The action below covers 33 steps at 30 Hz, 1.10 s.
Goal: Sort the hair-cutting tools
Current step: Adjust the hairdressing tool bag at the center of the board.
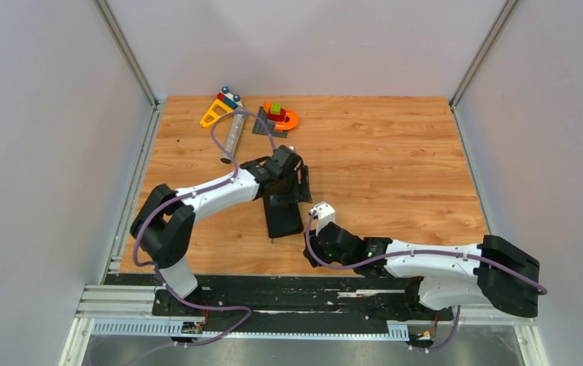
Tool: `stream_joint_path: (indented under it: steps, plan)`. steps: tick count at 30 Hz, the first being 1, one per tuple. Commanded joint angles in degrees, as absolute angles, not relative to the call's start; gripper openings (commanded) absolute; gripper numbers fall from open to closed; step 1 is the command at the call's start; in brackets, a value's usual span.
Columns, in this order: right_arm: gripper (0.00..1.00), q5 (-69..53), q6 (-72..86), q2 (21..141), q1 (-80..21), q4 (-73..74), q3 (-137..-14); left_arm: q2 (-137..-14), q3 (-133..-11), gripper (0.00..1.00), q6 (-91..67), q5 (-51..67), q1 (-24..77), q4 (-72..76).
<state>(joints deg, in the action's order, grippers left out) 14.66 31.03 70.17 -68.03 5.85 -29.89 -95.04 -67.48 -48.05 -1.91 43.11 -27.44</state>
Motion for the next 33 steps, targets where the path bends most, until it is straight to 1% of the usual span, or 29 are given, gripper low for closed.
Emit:
stream_joint_path:
  steps: [1, 3, 5, 10, 13, 16, 18, 21, 24, 27, 29, 33]
  plan:
    - [0.44, 17.4, 31.9, 69.2, -67.9, 2.9, -30.8, -100.2, -72.0, 0.81, -45.0, 7.1, 44.2, -24.0]
    - [0.46, 16.2, 31.5, 70.3, -67.9, 2.5, -32.0, -100.0, -73.2, 0.85, -44.0, 7.3, 44.0, -25.1]
    - [0.47, 14.7, 31.2, 71.8, -67.9, 2.2, -33.4, -97.7, -73.7, 0.92, -43.3, 6.6, 42.9, -25.9]
    - [0.48, 11.1, 30.3, 75.4, -67.8, 1.4, -37.5, -87.6, -71.5, 0.99, -43.7, 8.5, 36.1, -25.3]
    - [0.48, 9.5, 29.8, 79.0, -67.9, 2.1, -41.1, -80.7, -67.7, 1.00, -44.0, 8.7, 30.2, -26.0]
    - [0.48, 9.1, 29.8, 82.3, -67.9, 1.7, -43.9, -77.8, -63.2, 0.98, -43.5, 9.1, 26.0, -27.2]
    - [0.48, 9.1, 29.1, 84.4, -68.0, 1.2, -45.9, -78.2, -60.2, 0.95, -44.0, 11.9, 22.2, -26.4]
    - [0.48, 9.9, 28.0, 87.9, -68.4, 1.0, -49.0, -80.1, -57.1, 0.92, -44.7, 16.1, 20.9, -23.0]
    - [0.48, 11.3, 27.9, 91.0, -68.9, 1.3, -51.7, -83.3, -55.2, 0.92, -45.4, 19.0, 20.7, -20.5]
    - [0.42, 12.9, 28.5, 94.4, -69.4, 2.4, -54.4, -85.4, -54.7, 0.92, -45.4, 20.3, 20.7, -18.7]
    - [0.37, 16.1, 29.5, 96.4, -70.0, 4.4, -56.2, -86.5, -54.2, 0.92, -45.4, 20.3, 20.7, -18.2]
    - [0.34, 21.6, 31.1, 98.8, -70.7, 6.1, -57.9, -88.1, -52.9, 0.92, -45.6, 19.8, 20.7, -17.3]
